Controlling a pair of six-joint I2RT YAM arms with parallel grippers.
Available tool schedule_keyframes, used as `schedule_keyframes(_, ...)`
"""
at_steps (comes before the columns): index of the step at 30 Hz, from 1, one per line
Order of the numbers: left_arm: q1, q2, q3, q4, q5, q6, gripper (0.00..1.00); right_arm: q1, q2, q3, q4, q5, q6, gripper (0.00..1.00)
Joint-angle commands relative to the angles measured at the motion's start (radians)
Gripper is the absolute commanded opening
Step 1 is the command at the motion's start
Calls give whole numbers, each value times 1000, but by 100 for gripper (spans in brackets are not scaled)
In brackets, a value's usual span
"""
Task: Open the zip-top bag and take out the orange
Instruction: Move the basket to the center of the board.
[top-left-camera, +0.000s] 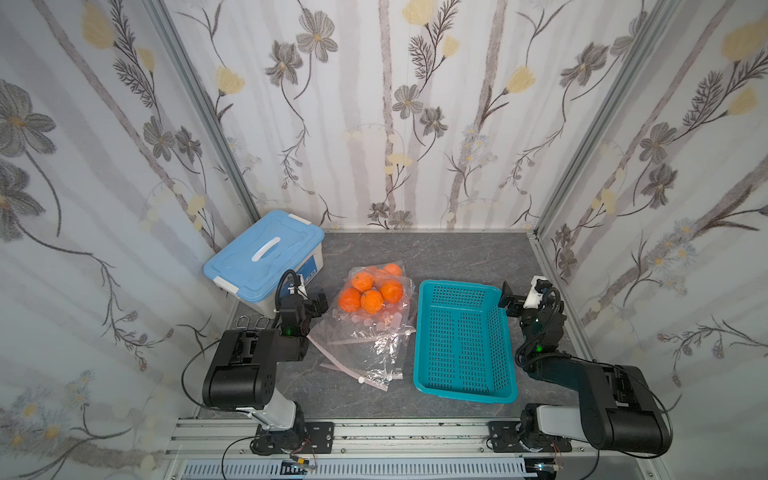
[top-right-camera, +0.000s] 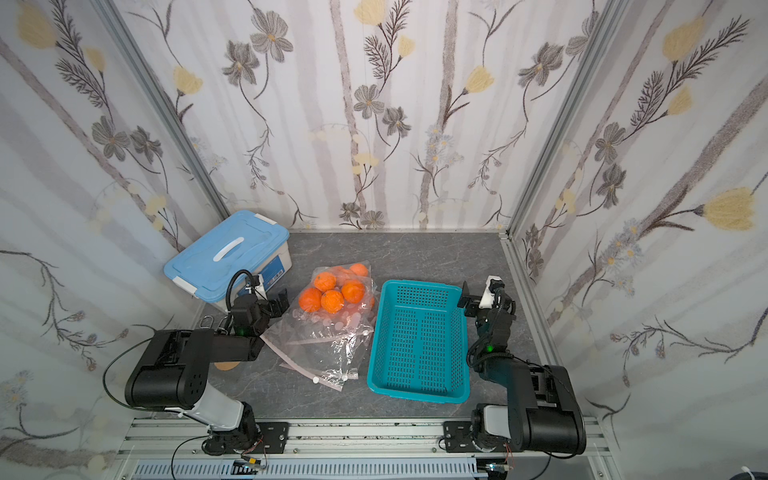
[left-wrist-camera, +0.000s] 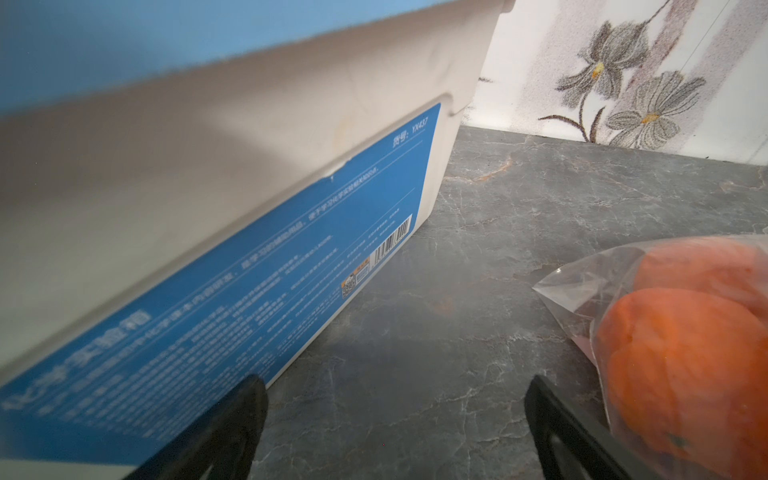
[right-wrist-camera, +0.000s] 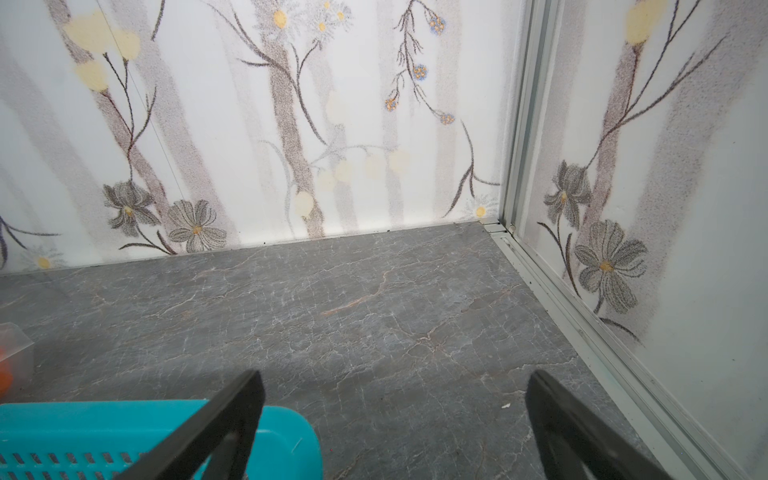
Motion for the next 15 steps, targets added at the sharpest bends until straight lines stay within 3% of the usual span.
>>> schedule_keyframes(1, -29, -27, -32, 62, -161, -10, 100, -6, 0, 5, 31, -24, 0, 100)
schedule_keyframes(3, -45, -107, -42, 17, -172, 5, 100, -6, -25, 41, -39, 17, 13, 100)
schedule_keyframes(7, -115, -298, -14, -157, -231, 52, 100, -6, -188, 294, -559, 146, 120, 96)
schedule_keyframes(9, -115, -407, -29, -185, -253, -79, 100, -6, -235, 433, -806, 183, 250, 96)
schedule_keyframes(12, -110, -536, -55, -240, -242, -367, 100, 1, -250, 565, -1089, 45, 361, 92)
schedule_keyframes(13, -103, -566, -42, -310, -182, -443, 100, 3, -248, 584, -1163, 11, 394, 89)
schedule_keyframes(15, -104, -603, 77, -608, -30, -580, 100, 10, -254, 585, -1295, -90, 411, 74)
